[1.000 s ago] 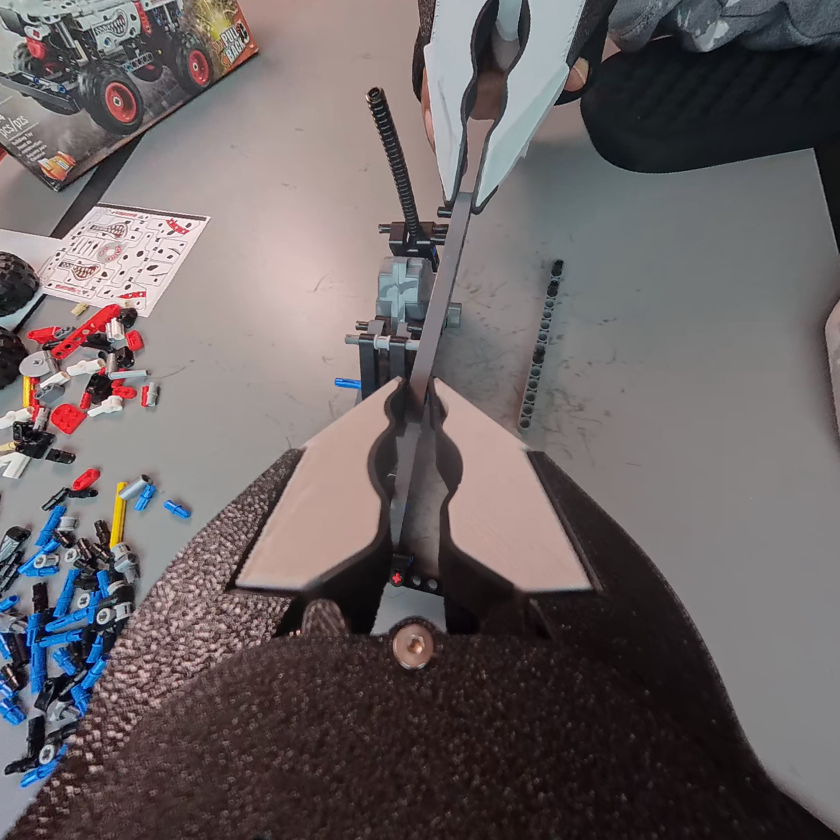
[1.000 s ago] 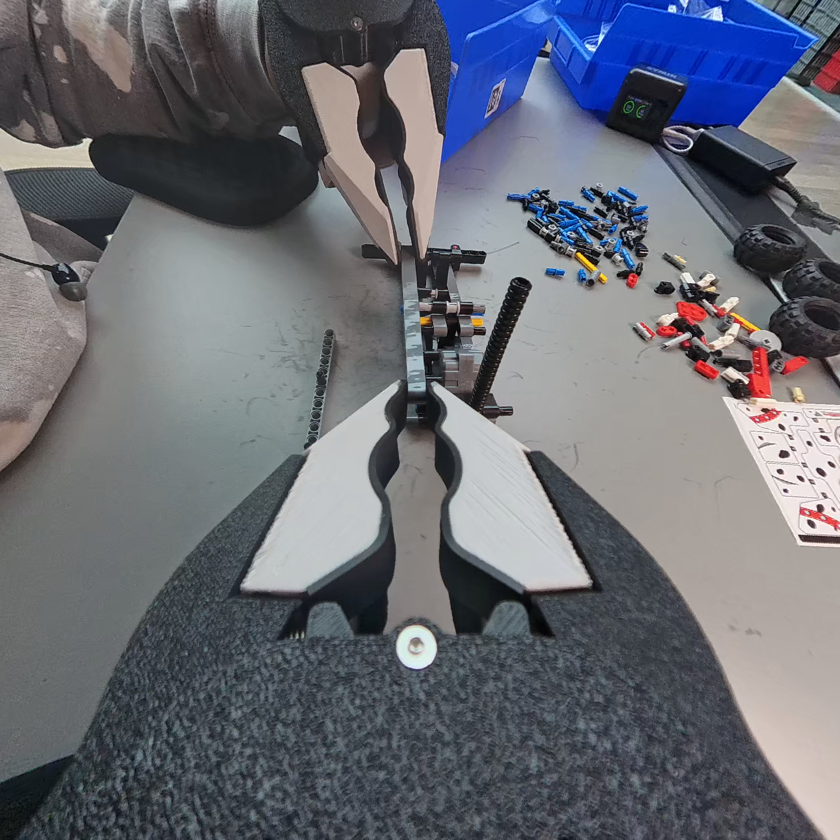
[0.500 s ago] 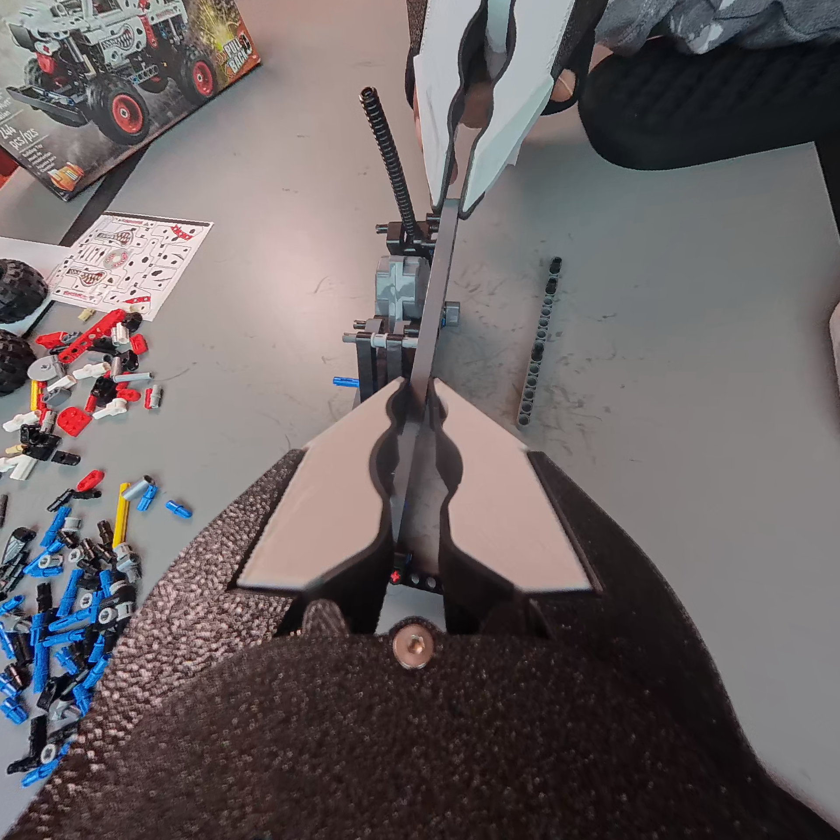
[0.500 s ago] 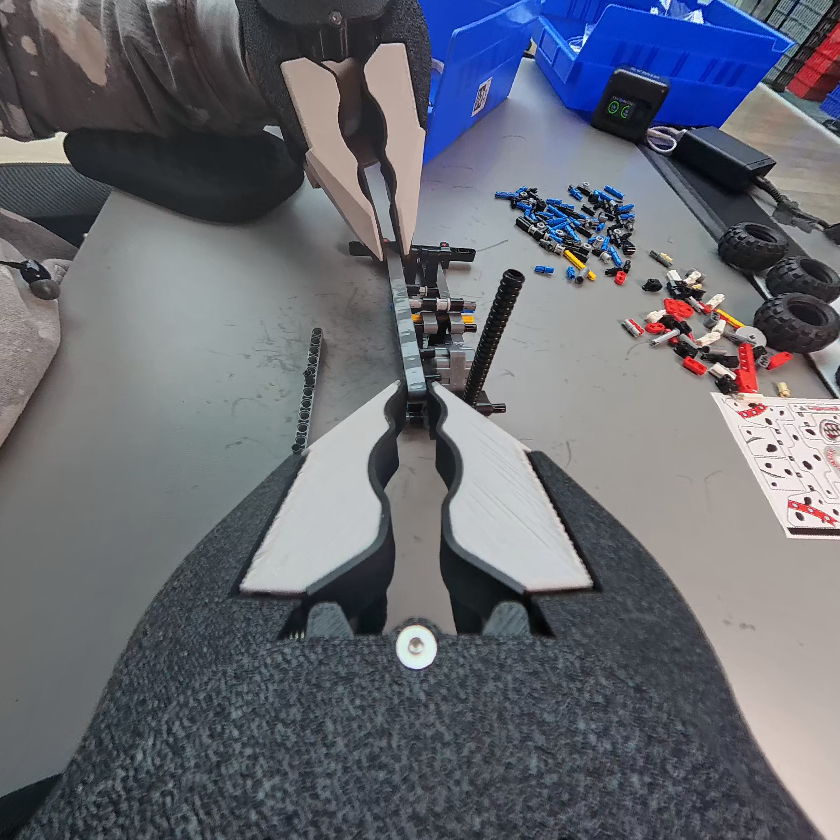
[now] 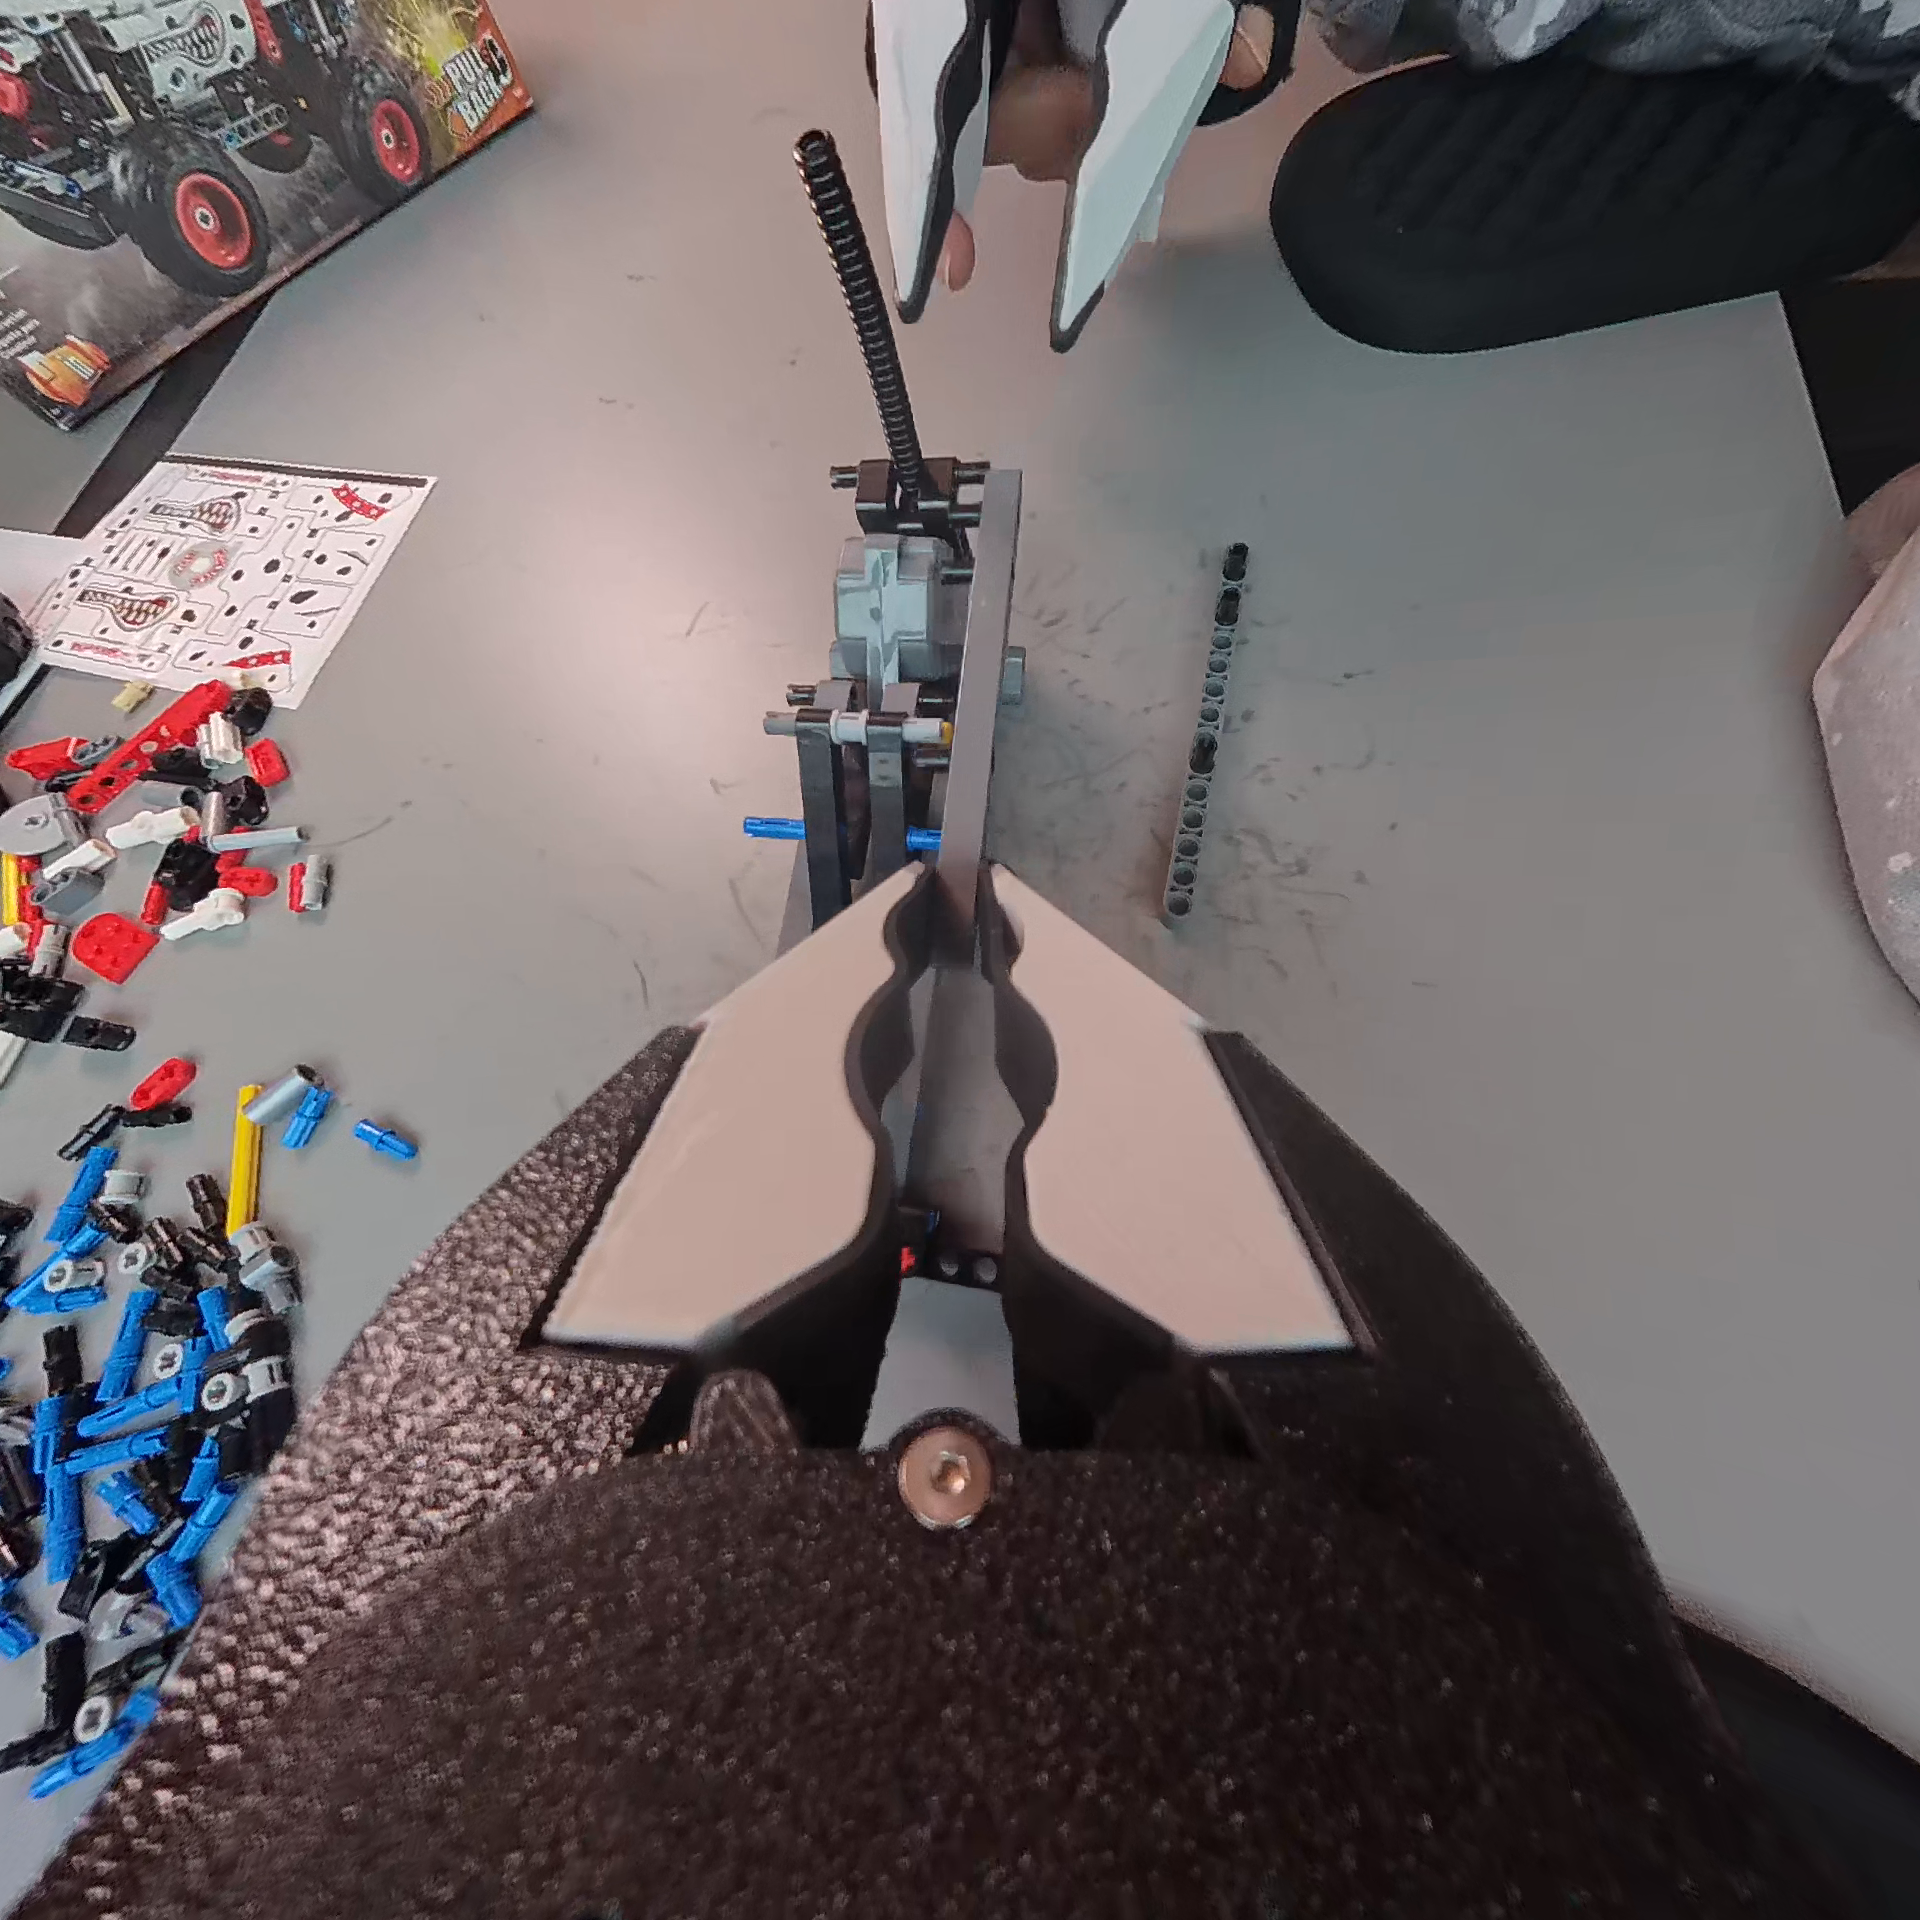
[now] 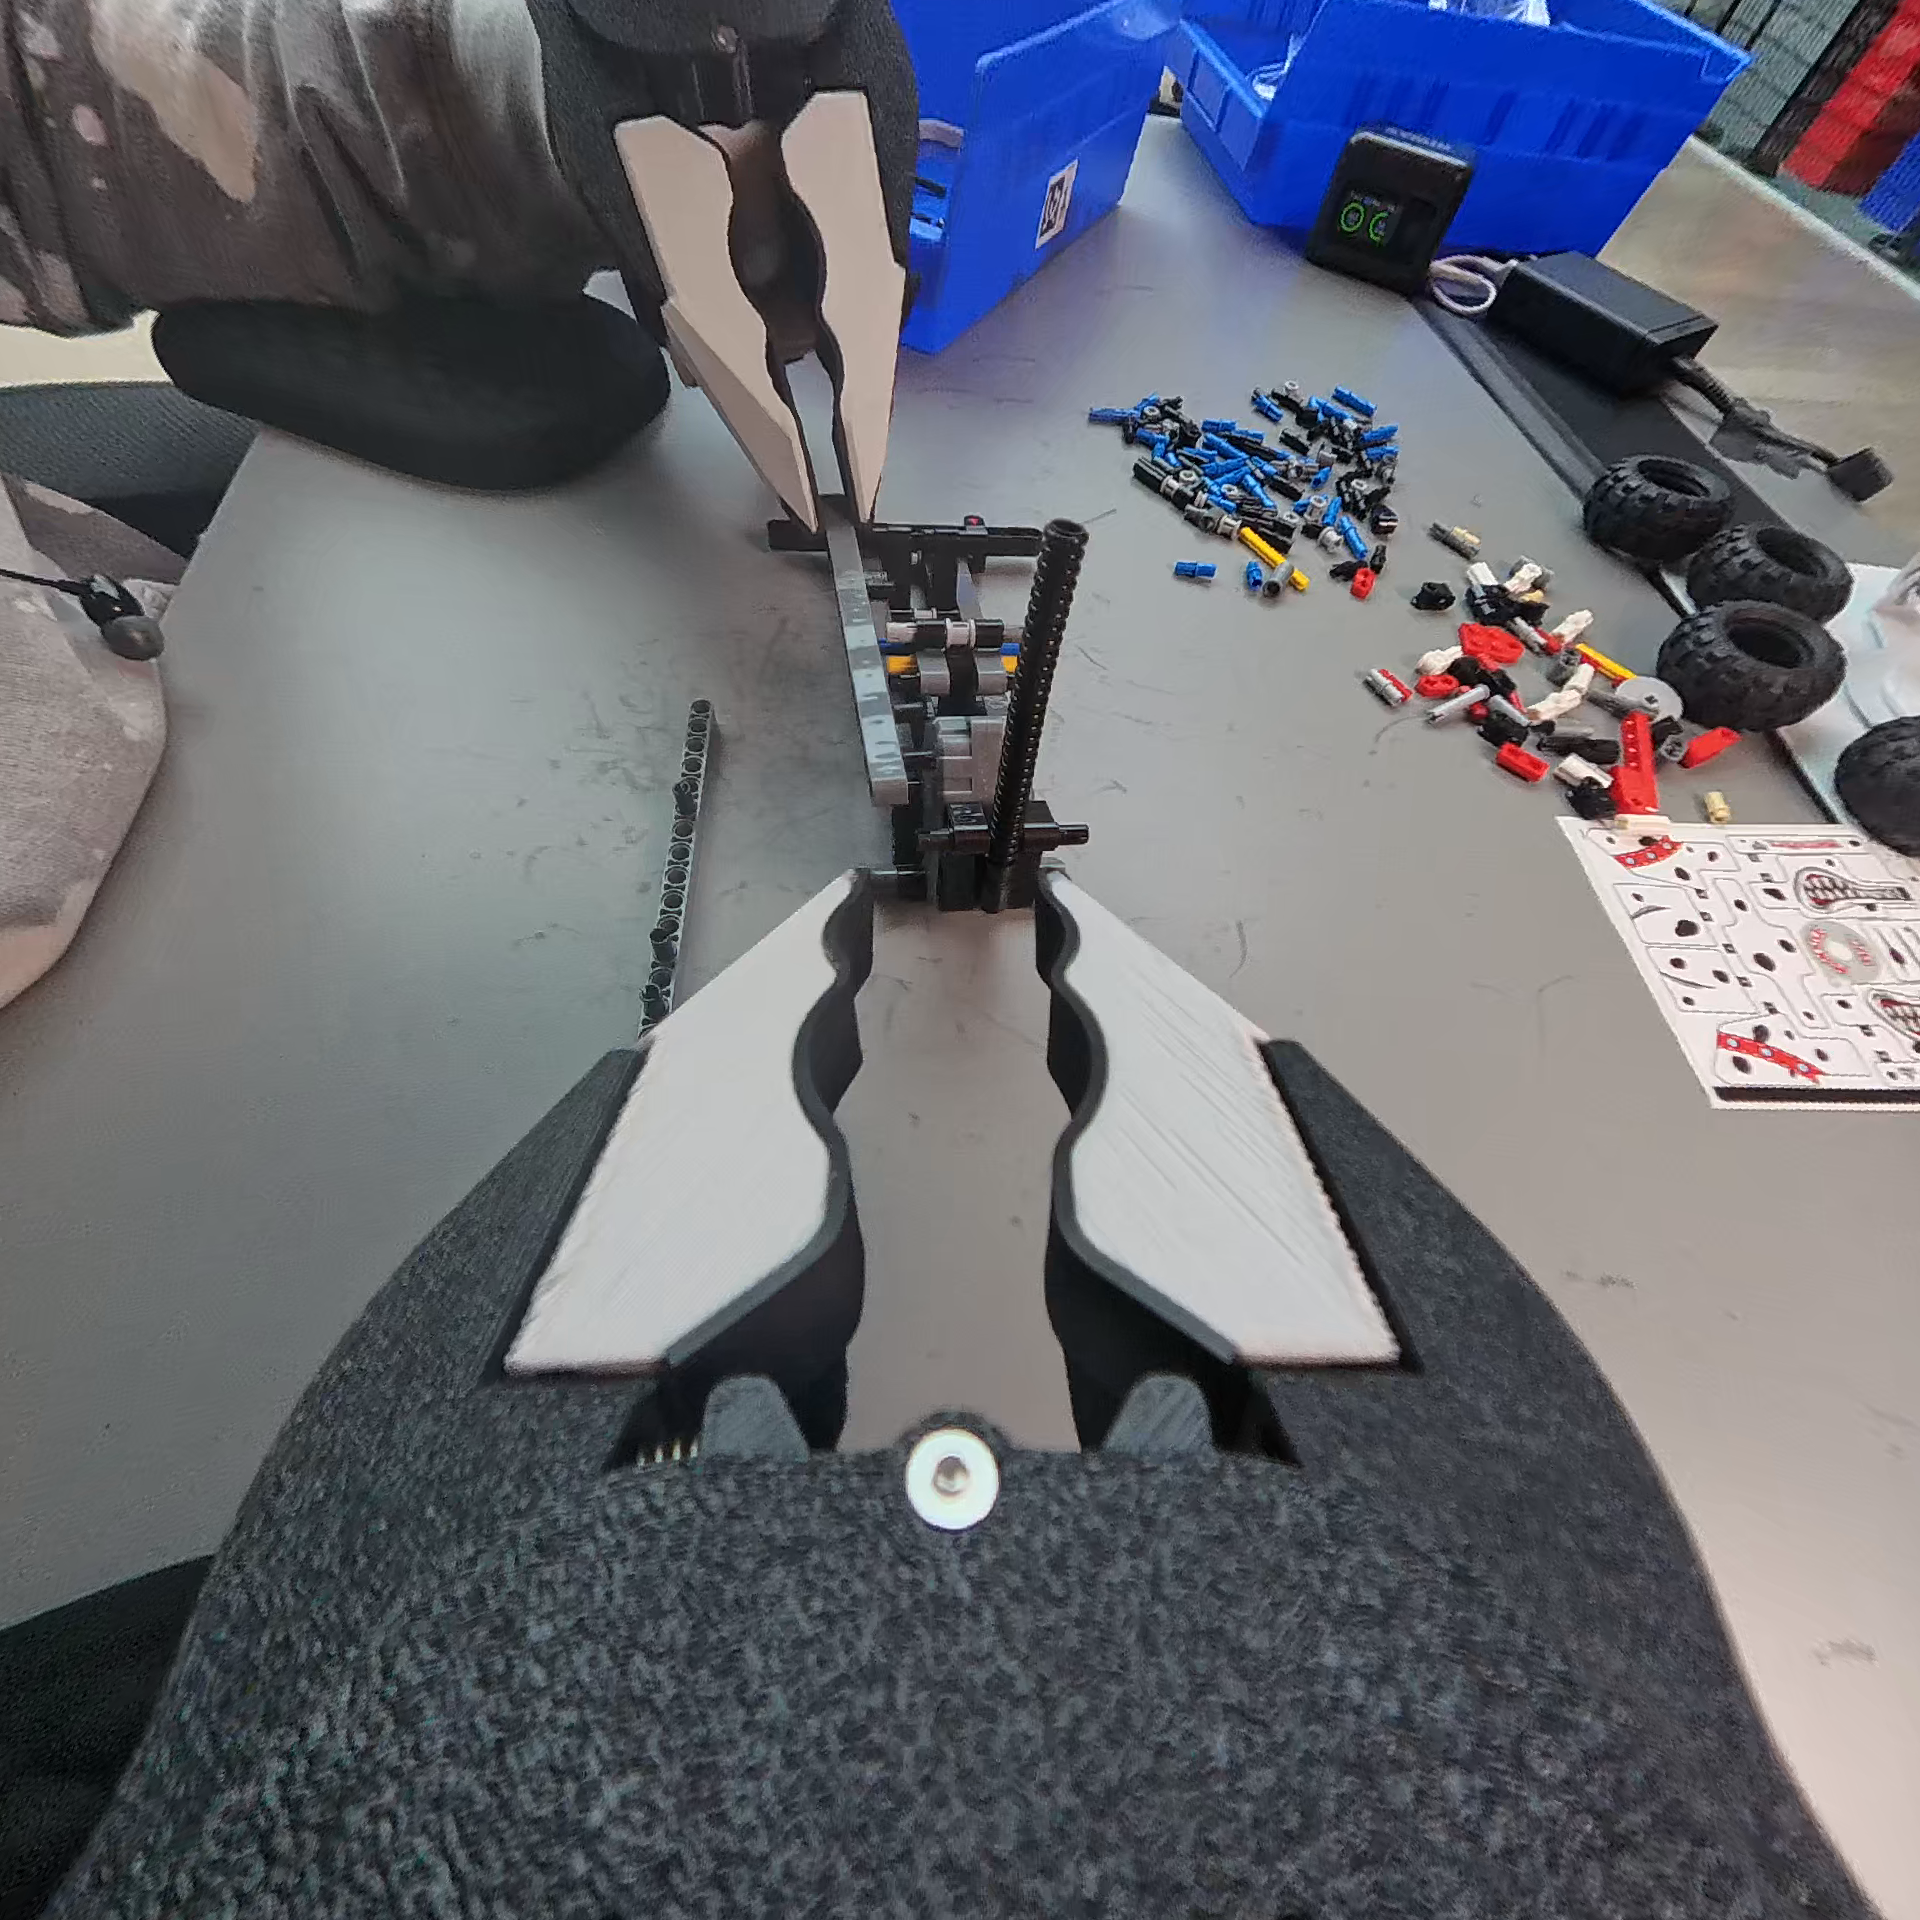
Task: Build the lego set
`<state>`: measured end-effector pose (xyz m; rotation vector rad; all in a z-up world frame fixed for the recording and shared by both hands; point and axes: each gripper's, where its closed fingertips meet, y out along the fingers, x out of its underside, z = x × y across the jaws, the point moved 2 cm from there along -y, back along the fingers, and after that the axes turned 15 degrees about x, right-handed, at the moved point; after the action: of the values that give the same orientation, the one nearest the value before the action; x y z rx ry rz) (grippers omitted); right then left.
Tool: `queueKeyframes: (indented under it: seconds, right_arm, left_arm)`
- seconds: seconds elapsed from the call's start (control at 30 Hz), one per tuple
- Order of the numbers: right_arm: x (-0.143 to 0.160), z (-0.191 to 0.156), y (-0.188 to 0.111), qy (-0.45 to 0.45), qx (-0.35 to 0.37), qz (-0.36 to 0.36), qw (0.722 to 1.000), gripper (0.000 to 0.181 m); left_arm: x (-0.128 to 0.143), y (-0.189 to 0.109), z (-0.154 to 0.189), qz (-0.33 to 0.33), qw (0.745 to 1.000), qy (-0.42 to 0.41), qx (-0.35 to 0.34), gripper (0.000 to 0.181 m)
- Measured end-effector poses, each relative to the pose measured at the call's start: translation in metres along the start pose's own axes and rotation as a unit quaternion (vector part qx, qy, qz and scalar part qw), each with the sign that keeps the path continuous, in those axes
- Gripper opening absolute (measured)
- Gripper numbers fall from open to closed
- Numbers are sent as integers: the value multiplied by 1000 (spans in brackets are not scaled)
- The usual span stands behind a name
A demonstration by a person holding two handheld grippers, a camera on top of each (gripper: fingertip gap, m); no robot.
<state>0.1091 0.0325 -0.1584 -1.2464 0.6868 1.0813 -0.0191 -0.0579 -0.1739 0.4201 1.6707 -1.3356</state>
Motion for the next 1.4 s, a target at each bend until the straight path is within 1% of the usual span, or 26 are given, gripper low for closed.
queueKeyframes:
  seconds: [0.2,0.4,0.7,1.07,1.3,1.4]
  right_arm:
    - [9,-1,15,-1,12,-27,1000,46]
    - [9,1,33,12,26,-28,999,59]
    - [7,-10,48,13,3,-30,999,61]
    - [6,-9,48,21,2,-29,999,55]
    - [9,-9,46,16,0,-37,999,64]
    - [13,-7,43,6,7,-46,999,64]
  left_arm:
    - [3,-7,0,-7,1000,-7,-3,9]
    - [4,0,-2,-11,1000,-18,-5,10]
    - [-1,3,3,-14,1000,-9,-2,10]
    - [-3,10,2,-16,1000,0,-1,10]
    - [-1,10,4,-26,1000,7,3,10]
    - [-2,11,3,-28,1000,6,-1,10]
